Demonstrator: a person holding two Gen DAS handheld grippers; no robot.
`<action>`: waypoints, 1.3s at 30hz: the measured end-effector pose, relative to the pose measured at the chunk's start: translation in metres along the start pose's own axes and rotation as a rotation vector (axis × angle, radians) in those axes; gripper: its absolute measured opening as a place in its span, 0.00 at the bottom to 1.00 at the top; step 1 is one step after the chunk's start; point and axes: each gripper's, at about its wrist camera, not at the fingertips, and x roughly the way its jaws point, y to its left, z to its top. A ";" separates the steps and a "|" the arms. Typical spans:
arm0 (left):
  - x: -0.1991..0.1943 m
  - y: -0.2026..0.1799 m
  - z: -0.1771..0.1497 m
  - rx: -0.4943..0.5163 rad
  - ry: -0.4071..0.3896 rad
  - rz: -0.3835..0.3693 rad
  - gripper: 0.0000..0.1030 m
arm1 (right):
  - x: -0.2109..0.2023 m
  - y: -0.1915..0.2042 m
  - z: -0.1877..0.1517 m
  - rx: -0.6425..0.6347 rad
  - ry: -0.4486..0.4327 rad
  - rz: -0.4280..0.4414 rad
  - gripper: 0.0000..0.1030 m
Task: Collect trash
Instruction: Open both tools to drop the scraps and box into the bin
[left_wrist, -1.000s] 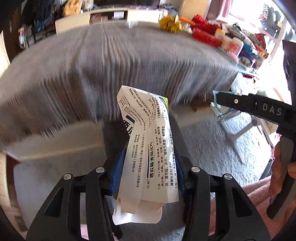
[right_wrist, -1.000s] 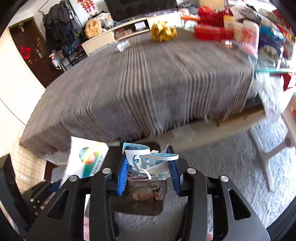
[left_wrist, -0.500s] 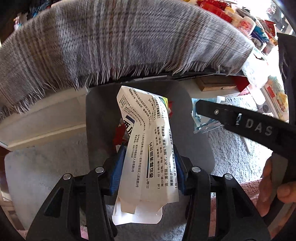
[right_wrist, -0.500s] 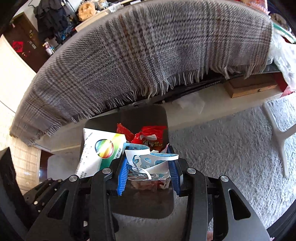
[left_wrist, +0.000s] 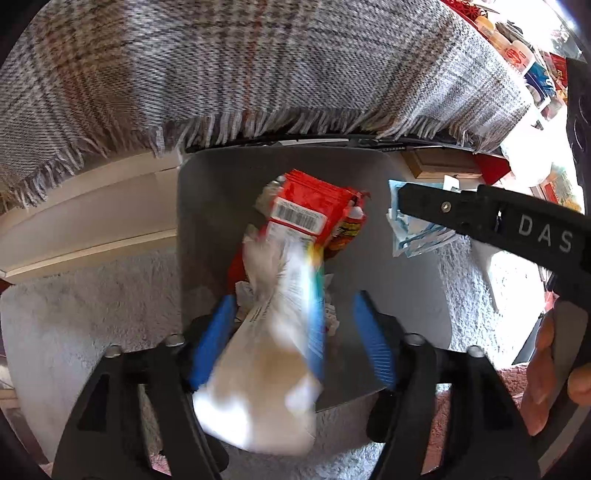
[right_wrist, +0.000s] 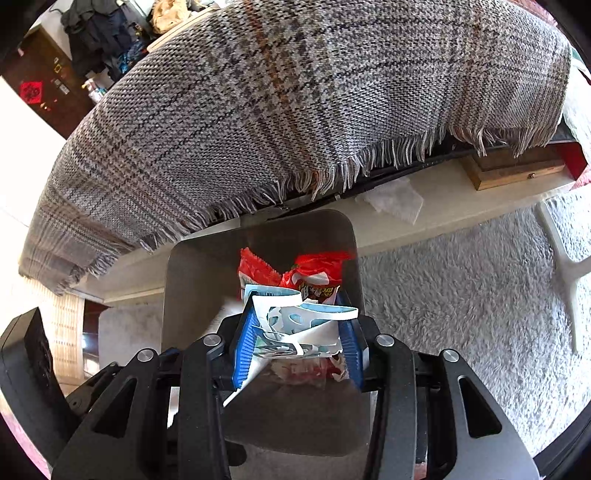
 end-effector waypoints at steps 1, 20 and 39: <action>-0.004 0.005 -0.002 -0.003 -0.003 0.004 0.71 | 0.001 0.000 0.000 0.005 0.002 0.003 0.44; -0.038 0.022 -0.012 -0.010 -0.031 0.001 0.80 | -0.021 -0.015 0.001 0.090 -0.048 -0.011 0.92; -0.132 -0.013 0.089 0.067 -0.192 0.027 0.92 | -0.130 -0.021 0.092 -0.004 -0.206 -0.072 0.94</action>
